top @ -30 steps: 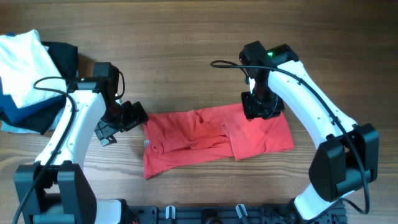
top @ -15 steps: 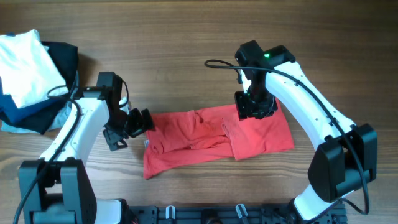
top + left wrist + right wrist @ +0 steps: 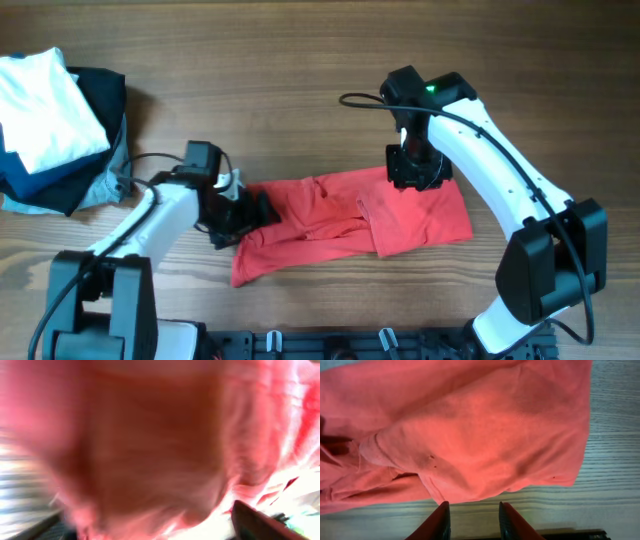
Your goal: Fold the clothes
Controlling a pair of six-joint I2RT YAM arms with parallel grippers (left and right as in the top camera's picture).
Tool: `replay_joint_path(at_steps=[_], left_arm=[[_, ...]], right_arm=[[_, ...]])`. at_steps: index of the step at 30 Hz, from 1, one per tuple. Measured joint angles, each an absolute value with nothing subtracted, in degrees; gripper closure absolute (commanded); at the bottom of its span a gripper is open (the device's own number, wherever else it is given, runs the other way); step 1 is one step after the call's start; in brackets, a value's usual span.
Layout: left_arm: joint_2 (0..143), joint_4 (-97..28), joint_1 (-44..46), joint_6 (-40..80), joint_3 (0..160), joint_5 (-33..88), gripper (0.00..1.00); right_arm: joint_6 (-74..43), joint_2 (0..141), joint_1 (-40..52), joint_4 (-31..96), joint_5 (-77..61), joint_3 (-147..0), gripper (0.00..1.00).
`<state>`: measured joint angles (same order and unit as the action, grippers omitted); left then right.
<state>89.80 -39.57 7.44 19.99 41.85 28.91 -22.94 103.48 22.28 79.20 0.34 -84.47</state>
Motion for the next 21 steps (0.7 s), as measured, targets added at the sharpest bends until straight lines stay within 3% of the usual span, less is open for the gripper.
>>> replay_joint_path(at_steps=[2,3,4,8,16,21], left_arm=[[90.0,-37.6,9.4,21.2,41.5,28.9,0.67],[90.6,-36.8,10.4,21.7,41.3,28.8,0.91],[91.2,-36.4,11.4,22.1,40.9,28.6,0.96],[91.3,-38.1,10.2,23.4,40.9,26.4,0.96],[92.0,-60.0,-4.3,23.2,61.7,7.2,0.96],[92.0,-69.2,-5.8,23.2,74.3,2.9,0.96]], right_arm=[[-23.2,103.0,21.6,79.2,0.5,-84.5,0.69],[-23.4,102.5,21.2,79.2,0.5,-84.5,0.69],[-23.4,101.4,20.5,79.2,0.6,-84.5,0.68],[-24.4,95.3,15.8,79.5,1.7,-84.4,0.57],[-19.7,90.2,3.6,81.5,2.2,-84.4,0.56],[-17.8,90.2,2.5,80.9,2.2,-84.4,0.56]])
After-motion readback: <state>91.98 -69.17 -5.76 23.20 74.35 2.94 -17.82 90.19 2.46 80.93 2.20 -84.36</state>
